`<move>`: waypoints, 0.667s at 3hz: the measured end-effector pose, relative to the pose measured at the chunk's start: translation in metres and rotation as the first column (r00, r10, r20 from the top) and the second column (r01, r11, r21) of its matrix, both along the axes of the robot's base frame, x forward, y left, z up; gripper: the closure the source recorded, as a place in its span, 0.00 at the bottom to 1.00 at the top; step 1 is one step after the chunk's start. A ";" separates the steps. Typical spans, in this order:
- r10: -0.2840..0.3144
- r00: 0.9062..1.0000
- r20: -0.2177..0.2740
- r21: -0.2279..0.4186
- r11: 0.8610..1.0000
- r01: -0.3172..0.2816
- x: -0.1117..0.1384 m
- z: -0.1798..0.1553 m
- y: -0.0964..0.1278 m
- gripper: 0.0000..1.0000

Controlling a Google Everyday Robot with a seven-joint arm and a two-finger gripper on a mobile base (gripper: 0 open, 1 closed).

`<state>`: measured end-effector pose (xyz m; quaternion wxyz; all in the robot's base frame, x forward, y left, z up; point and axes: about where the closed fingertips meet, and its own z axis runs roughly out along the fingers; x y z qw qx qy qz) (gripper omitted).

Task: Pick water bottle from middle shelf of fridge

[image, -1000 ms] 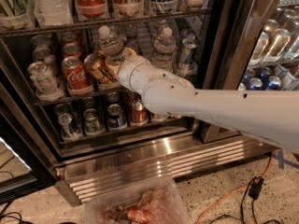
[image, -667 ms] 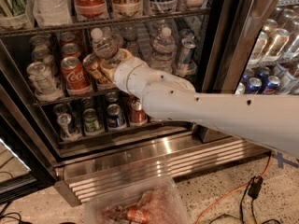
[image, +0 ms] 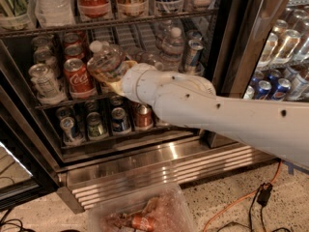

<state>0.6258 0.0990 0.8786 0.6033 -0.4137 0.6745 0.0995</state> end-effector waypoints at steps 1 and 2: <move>-0.013 0.999 -0.037 -0.061 0.998 0.010 -0.007 -0.006 -0.019 1.00; -0.032 0.998 -0.059 -0.094 0.995 0.026 -0.009 -0.009 -0.036 1.00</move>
Offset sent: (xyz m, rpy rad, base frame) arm -0.0098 -0.0544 -0.0172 -0.1342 0.0972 -0.0531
